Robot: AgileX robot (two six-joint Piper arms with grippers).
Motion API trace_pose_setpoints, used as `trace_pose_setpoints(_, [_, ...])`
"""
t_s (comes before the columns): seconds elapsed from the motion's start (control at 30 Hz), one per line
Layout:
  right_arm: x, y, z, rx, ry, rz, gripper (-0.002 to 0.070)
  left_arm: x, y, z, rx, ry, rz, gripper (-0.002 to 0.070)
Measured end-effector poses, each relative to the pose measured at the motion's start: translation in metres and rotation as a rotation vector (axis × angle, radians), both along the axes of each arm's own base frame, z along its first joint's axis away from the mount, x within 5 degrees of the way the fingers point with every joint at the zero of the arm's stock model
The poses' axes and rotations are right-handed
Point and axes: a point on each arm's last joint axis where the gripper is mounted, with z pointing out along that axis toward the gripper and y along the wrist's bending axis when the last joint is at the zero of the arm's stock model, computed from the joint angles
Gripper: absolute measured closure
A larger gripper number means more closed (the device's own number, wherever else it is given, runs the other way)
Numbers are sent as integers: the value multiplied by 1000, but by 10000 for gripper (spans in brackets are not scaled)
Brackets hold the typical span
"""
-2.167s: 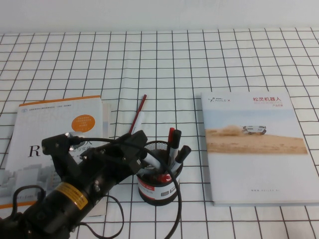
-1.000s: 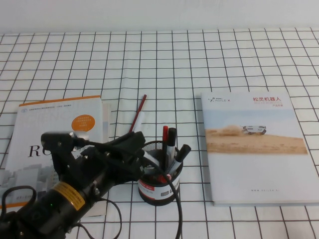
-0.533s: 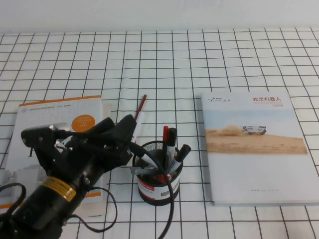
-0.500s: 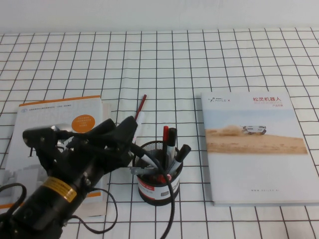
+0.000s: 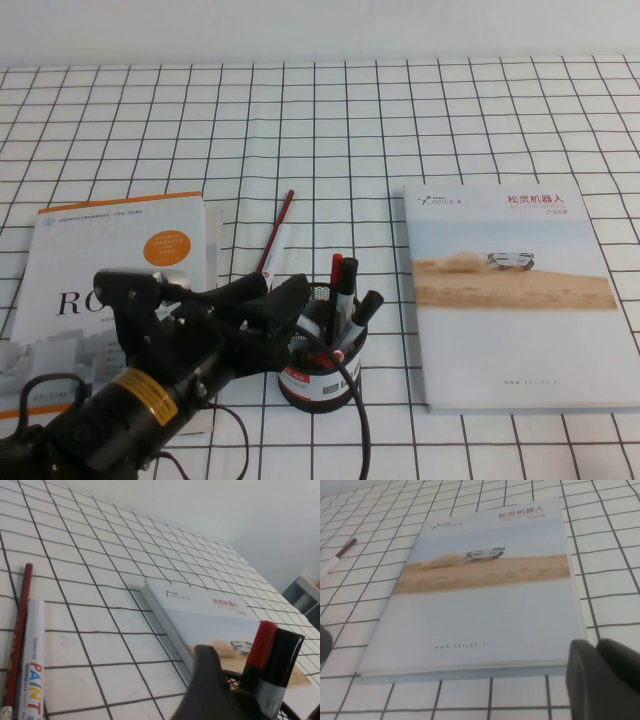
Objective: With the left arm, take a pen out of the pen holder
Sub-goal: 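Take a marker out of the pen holder and lay it on the table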
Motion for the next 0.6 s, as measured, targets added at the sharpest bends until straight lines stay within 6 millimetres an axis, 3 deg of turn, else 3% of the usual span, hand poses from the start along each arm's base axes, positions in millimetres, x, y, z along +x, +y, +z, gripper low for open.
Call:
trace_pose_setpoints(0.4, [0,0,0,0,0,0,688,0,0,-2,3,6,-1,271])
trace_pose_setpoints(0.6, [0,0,0,0,0,0,689,0,0,-2,8,10,-2,381])
